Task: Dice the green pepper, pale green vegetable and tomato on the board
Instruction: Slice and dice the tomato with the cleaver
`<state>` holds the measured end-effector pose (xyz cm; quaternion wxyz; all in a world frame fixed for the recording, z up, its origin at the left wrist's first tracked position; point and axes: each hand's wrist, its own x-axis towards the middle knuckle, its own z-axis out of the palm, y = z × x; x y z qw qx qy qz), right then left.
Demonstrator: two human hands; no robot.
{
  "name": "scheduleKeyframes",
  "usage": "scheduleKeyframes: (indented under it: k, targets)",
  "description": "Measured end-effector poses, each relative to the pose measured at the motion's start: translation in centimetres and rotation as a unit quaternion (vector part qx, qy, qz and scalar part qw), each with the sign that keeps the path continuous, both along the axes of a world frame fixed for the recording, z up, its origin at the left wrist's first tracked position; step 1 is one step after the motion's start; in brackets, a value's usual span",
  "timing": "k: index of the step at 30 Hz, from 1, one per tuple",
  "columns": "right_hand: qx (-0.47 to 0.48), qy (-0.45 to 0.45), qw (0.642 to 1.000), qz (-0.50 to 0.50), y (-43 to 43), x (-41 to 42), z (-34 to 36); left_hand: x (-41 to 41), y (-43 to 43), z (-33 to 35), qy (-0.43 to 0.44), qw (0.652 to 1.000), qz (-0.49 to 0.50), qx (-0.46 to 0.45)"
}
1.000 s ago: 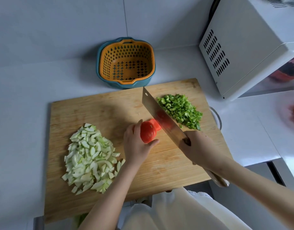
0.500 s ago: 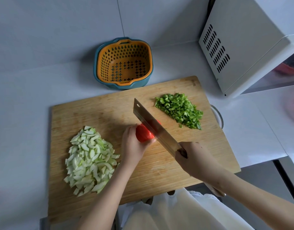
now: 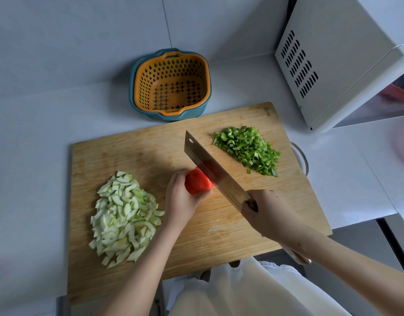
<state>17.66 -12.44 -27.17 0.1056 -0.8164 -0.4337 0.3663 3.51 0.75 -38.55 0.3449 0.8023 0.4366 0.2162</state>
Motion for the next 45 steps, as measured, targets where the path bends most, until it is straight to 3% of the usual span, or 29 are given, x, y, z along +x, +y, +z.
scheduleKeyframes:
  k: [8, 11, 12, 14, 16, 17, 18, 20, 21, 23, 27, 30, 33, 37, 39, 45]
  targets:
    - [0.002, -0.028, 1.000, 0.004, 0.5, 0.3, -0.6, -0.6, 1.4, 1.9, 0.044, 0.999, 0.012, -0.019]
    - [0.001, -0.035, 0.999, 0.002, 0.7, 0.4, -1.0, -0.7, 2.5, 3.1, 0.051, 0.989, 0.053, -0.129]
    - [0.000, -0.036, 0.999, 0.002, 0.7, 0.4, -1.1, -0.6, 3.0, 3.5, 0.024, 0.974, 0.082, -0.210]
    - [-0.004, -0.041, 0.999, 0.005, 0.8, 0.5, -1.3, -0.6, 3.8, 4.3, -0.067, 0.902, 0.155, -0.397]
    - [-0.006, -0.043, 0.999, 0.007, 0.9, 0.5, -1.4, -0.8, 4.5, 4.6, -0.106, 0.845, 0.208, -0.481]
    - [-0.007, -0.046, 0.999, 0.008, 0.8, 0.5, -1.4, -0.9, 4.9, 4.7, -0.087, 0.850, 0.215, -0.472]
    - [-0.007, -0.049, 0.999, 0.009, 0.8, 0.4, -1.3, -1.0, 5.3, 4.5, -0.041, 0.878, 0.206, -0.431]
    - [-0.004, -0.052, 0.999, 0.007, 0.6, 0.4, -1.2, -0.9, 6.2, 4.3, 0.117, 0.945, 0.130, -0.276]
    - [0.000, -0.052, 0.999, 0.005, 0.5, 0.4, -1.1, -0.6, 6.6, 4.4, 0.202, 0.956, 0.088, -0.196]
    - [0.008, -0.054, 0.999, 0.001, 0.4, 0.5, -1.0, 0.7, 7.4, 4.8, 0.321, 0.940, 0.027, -0.110]
    - [0.018, -0.066, 0.998, -0.004, -0.1, 1.1, -0.7, 3.1, 7.5, 5.3, 0.441, 0.897, -0.018, -0.034]
    - [0.019, -0.080, 0.997, -0.007, -1.0, 1.7, -0.5, 3.4, 6.8, 6.1, 0.447, 0.890, -0.047, 0.076]
    - [0.017, -0.090, 0.996, -0.017, -1.8, 2.3, -0.4, 4.0, 6.4, 6.7, 0.374, 0.893, -0.229, 0.100]
    - [0.010, -0.097, 0.995, -0.037, -2.5, 2.8, -0.3, 6.4, 6.4, 6.0, 0.433, 0.803, -0.402, 0.070]
    - [0.002, -0.100, 0.994, -0.041, -2.7, 2.9, -0.2, 7.5, 6.4, 5.6, 0.453, 0.781, -0.425, 0.066]
    - [-0.003, -0.111, 0.993, -0.041, -3.3, 3.3, -0.5, 7.7, 6.5, 5.3, 0.426, 0.789, -0.437, 0.075]
